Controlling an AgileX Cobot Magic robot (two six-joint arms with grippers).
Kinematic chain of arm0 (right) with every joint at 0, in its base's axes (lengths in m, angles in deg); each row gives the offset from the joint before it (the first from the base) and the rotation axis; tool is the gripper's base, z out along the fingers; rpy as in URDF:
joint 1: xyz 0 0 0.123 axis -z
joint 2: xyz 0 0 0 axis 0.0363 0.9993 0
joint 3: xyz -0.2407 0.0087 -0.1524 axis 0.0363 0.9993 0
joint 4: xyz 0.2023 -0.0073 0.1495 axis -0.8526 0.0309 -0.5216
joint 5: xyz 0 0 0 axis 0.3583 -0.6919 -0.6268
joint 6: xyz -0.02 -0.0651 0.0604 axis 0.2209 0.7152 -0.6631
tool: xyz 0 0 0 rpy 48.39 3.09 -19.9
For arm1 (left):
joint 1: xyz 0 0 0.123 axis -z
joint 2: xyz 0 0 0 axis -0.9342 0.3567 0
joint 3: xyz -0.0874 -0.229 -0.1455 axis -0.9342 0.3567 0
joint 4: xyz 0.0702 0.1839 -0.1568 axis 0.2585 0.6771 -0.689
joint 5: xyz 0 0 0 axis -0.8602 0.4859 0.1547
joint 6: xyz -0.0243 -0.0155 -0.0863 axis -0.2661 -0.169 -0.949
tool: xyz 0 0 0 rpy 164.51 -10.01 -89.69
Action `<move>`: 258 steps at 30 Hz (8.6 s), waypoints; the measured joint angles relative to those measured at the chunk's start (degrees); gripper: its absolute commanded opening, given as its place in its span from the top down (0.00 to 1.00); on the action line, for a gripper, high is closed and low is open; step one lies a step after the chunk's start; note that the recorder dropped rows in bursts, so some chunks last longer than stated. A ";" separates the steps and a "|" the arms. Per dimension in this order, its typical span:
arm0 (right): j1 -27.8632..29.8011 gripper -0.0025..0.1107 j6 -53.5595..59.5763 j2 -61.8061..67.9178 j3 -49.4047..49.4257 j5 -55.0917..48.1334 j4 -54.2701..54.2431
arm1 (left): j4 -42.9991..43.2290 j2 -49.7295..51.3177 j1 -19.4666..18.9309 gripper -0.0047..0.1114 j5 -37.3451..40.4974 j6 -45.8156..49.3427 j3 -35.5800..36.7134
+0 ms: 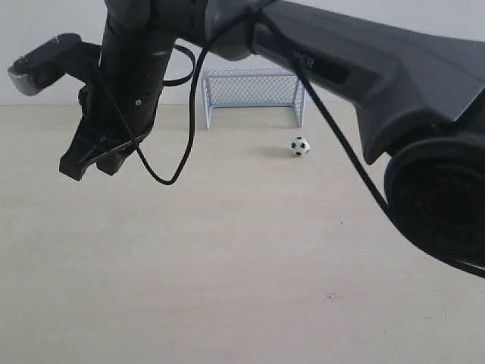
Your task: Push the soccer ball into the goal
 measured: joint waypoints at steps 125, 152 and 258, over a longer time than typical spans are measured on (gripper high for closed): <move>4.61 0.98 -37.13 -116.48 88.48 12.96 32.51 | 0.00 0.00 0.00 0.91 0.00 0.00 0.00; 5.65 0.98 -42.93 -119.00 91.37 19.76 32.23 | 0.11 0.00 0.00 0.91 0.00 0.00 0.00; 48.67 0.98 -33.87 -131.71 132.08 49.60 15.77 | 0.11 0.00 0.00 0.91 0.00 0.00 0.00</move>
